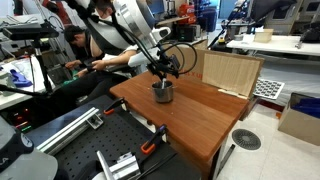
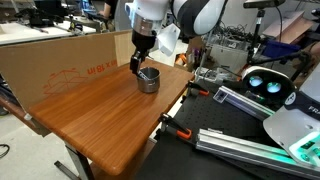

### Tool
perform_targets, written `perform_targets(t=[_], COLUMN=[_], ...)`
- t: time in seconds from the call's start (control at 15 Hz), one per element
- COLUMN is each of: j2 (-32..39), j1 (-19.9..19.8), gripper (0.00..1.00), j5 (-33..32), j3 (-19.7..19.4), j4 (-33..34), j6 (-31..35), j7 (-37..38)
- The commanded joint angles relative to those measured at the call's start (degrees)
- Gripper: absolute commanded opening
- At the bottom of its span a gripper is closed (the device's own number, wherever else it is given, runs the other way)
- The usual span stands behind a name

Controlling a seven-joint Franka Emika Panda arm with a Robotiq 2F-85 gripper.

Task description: Place the marker in the pot

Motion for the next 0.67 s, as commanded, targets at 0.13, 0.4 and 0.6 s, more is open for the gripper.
perform_targets(t=[0.13, 0.4, 0.6], j2=[-2.19, -5.43, -9.57], j1=[-0.66, 0.17, 0.92], gripper=[1.0, 1.0, 1.0], j5=[1.55, 0.14, -1.76], j3=[0.47, -1.2, -2.74], j4=[-0.94, -1.86, -3.21], j6=[-0.66, -0.74, -1.15], j7=[-1.15, 1.11, 3.13])
